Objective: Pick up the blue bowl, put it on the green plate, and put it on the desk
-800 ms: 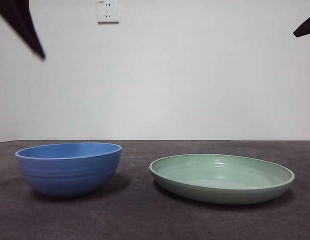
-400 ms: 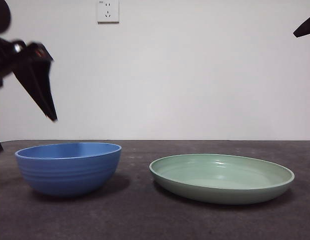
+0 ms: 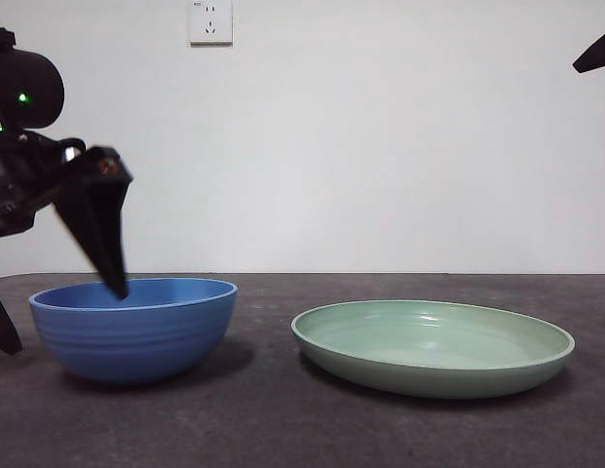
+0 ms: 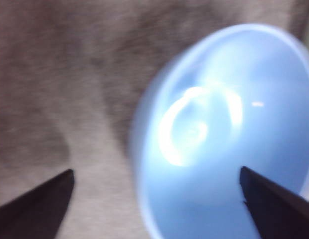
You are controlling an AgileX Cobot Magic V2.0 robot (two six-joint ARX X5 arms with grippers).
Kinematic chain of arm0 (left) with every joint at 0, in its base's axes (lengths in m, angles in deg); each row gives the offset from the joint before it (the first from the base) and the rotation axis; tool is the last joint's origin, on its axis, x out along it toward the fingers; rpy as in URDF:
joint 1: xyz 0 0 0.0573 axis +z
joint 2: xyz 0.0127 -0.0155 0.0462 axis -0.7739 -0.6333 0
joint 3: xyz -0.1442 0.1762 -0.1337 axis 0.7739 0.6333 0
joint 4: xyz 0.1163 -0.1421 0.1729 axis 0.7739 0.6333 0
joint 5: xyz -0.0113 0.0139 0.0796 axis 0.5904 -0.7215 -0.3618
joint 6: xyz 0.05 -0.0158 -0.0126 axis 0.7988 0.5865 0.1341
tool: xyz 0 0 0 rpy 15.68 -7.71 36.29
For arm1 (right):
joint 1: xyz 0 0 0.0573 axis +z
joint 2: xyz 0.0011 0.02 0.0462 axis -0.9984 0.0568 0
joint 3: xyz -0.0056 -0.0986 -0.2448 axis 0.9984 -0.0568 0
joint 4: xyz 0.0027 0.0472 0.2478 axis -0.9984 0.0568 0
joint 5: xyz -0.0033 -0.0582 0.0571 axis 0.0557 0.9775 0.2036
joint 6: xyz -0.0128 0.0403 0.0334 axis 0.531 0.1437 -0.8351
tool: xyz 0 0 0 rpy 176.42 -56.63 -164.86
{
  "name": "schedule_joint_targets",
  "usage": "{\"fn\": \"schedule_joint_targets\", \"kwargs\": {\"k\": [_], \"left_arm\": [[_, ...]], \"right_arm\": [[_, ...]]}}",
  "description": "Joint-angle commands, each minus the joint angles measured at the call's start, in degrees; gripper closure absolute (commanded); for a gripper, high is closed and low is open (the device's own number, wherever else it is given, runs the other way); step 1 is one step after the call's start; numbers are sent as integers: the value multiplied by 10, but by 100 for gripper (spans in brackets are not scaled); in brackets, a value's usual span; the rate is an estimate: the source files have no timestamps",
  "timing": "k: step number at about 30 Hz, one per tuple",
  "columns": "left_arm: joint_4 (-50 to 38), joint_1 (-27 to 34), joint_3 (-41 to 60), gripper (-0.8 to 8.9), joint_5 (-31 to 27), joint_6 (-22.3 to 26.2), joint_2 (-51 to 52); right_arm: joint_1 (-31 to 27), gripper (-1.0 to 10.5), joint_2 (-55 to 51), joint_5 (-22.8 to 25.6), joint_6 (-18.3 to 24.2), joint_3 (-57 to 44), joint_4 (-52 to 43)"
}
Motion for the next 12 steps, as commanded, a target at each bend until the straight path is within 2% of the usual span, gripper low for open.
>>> {"fn": "schedule_joint_targets", "kwargs": {"k": [1,4,12], "left_arm": [[1,-2,-9,548,-21,5,-16],[-3,-2,-9,635,-24,5,-16],[-10,-2,-9,773,-24,5,-16]], "right_arm": [[2,301,3,-1,2,10,0],[2,301,3,-1,2,10,0],[2,301,3,-1,2,10,-1]]}}
